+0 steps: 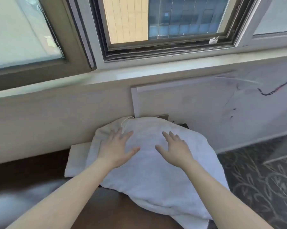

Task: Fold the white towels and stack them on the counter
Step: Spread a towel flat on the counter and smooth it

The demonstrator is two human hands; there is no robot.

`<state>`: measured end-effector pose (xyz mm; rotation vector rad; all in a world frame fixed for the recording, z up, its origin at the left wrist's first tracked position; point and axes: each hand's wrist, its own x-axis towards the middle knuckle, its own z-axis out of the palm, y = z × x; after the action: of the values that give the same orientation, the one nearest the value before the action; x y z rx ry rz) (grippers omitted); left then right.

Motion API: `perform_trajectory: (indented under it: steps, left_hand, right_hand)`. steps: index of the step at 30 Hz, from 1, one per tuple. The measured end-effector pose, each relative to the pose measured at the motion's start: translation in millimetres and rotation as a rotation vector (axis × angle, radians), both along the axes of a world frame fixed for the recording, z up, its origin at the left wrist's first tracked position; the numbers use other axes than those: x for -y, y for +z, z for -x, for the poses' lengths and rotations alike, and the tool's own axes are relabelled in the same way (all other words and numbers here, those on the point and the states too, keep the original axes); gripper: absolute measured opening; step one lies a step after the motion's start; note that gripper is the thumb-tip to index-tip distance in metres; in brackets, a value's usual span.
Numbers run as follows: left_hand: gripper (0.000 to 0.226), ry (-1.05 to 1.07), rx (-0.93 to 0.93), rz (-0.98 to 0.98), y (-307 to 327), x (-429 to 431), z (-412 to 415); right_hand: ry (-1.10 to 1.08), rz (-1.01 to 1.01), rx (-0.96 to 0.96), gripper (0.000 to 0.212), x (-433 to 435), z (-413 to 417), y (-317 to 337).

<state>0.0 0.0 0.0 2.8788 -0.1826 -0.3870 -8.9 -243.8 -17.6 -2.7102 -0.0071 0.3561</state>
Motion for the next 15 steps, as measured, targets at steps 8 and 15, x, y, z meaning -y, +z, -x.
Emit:
perform_trajectory:
  steps: [8,15]
  left_hand:
    - [0.086,-0.114,0.123,-0.133,-49,50,-27]
    - [0.099,-0.097,0.14,-0.166,-82,55,-39]
  right_hand:
    - [0.025,0.007,0.081,0.08,17,-29,-51]
    - [-0.022,-0.085,0.176,0.083,13,-34,-83]
